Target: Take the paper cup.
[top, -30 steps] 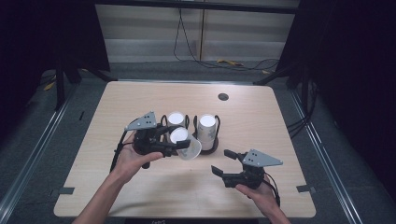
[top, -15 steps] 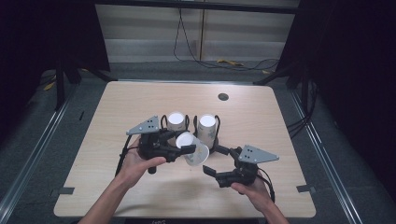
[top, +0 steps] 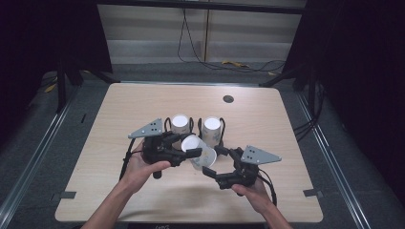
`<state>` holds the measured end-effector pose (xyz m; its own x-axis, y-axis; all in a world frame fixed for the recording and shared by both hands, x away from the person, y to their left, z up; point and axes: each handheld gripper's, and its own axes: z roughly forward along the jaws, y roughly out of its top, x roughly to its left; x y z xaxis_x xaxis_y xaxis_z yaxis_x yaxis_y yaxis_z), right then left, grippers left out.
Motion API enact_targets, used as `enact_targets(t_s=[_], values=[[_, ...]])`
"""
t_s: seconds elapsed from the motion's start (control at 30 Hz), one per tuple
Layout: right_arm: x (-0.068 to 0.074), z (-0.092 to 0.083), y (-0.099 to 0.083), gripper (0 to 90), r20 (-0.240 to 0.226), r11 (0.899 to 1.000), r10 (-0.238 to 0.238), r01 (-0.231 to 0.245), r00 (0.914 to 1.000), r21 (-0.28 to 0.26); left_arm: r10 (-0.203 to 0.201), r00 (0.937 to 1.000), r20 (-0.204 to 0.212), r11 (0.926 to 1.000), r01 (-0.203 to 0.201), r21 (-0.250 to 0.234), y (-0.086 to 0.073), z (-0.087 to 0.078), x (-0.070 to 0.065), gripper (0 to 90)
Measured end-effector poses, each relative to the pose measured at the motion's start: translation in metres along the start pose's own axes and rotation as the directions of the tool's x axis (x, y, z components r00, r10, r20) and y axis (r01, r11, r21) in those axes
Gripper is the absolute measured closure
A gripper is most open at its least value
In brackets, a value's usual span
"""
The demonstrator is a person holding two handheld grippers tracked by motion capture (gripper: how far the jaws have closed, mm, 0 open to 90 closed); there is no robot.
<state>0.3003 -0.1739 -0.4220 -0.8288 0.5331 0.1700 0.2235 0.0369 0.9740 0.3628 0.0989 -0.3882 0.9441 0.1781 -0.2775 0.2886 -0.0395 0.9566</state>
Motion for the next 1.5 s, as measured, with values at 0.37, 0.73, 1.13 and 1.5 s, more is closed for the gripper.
enact_targets(t_s=[0.37, 0.73, 1.13, 1.5], values=[[0.000, 0.009, -0.002, 15.5, -0.029, 1.000, 0.000, 0.000, 0.9996, -0.002, -0.004, 0.9994, 0.034, 1.0000, 0.003, 0.009, 0.002, 0.004, -0.005, 36.1], [0.000, 0.013, -0.005, 20.2, -0.074, 1.000, -0.002, 0.003, 0.9972, 0.024, -0.014, 0.9974, 0.070, 0.9998, 0.013, 0.016, 0.001, 0.005, -0.007, 36.1], [-0.001, 0.012, -0.004, 25.5, -0.085, 0.999, -0.022, 0.026, 0.9961, 0.040, -0.040, 0.9967, 0.070, 0.9990, 0.038, 0.021, 0.000, 0.004, -0.006, 35.4], [-0.002, 0.010, -0.002, 26.6, -0.066, 0.996, -0.036, 0.042, 0.9972, 0.082, -0.029, 0.9986, 0.043, 0.9977, 0.027, 0.062, -0.004, 0.007, -0.006, 19.8]])
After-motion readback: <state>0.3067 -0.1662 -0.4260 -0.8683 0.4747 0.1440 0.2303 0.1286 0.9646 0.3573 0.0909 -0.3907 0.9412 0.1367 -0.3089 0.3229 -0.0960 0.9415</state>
